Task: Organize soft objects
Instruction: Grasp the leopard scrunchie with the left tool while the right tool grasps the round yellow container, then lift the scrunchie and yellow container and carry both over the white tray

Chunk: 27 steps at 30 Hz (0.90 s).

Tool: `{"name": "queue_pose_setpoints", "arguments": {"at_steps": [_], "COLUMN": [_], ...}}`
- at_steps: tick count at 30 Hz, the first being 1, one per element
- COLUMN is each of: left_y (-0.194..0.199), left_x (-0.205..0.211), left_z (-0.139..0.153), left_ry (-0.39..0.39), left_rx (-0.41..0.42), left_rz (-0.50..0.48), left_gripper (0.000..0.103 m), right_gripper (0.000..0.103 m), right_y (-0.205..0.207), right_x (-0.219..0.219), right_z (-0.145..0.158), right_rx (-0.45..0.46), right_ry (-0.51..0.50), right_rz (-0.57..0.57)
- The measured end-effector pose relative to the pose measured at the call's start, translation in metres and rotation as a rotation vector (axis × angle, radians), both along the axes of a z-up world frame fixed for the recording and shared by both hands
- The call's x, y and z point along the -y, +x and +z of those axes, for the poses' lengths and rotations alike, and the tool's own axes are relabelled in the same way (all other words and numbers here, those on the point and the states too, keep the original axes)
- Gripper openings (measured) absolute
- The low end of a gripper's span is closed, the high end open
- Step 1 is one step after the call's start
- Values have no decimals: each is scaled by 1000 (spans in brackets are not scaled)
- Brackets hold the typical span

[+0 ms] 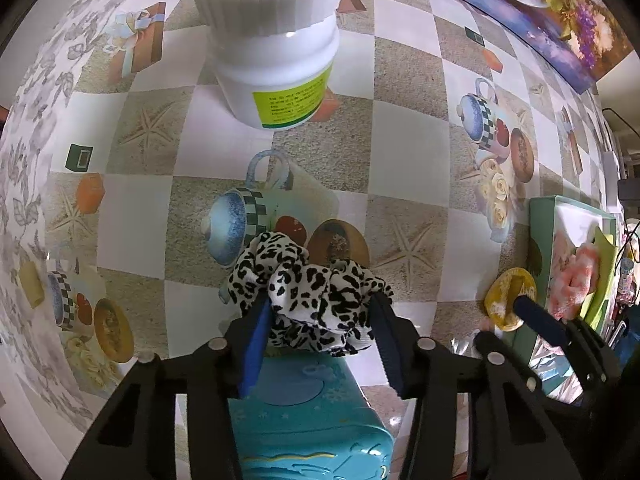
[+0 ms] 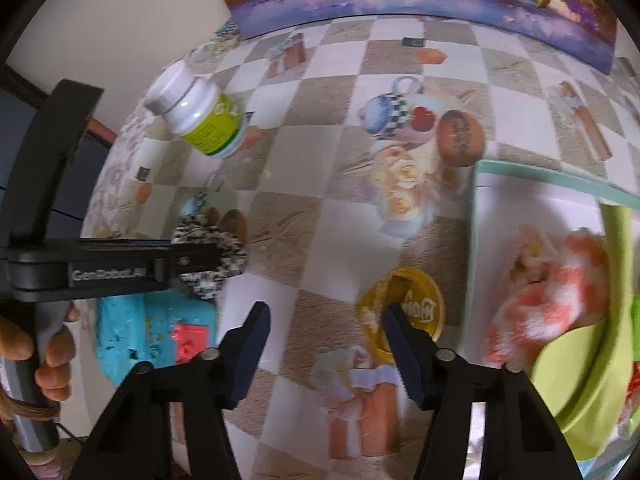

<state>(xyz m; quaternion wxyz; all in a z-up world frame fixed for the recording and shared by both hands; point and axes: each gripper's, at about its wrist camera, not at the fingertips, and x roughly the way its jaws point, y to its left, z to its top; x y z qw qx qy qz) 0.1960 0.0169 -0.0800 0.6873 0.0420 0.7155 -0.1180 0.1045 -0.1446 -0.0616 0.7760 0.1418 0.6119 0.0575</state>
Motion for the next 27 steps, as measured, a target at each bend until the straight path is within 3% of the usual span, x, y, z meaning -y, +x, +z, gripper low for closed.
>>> {"name": "queue_pose_setpoints", "arguments": {"at_steps": [3,13,16,27], "left_y": [1,0,-2,-2], "left_x": [-2,-4,2,0], "left_z": [1,3,4,8], "left_ry": [1,14,23,30], "left_rx": [2,8,9,38], "left_rz": [3,6,6,10], "left_gripper": [48,48,47,25], "right_gripper": [49,46,41,27], "right_y": [0,1,-1,-6], "right_x": [2,-13,-18,-16], "right_z": [-4,-8,-10,2], "right_rx": [-13,-16,-17,7], "right_ry": [-91,-331,-378,-334], "right_rz": [6,93,114,86]}}
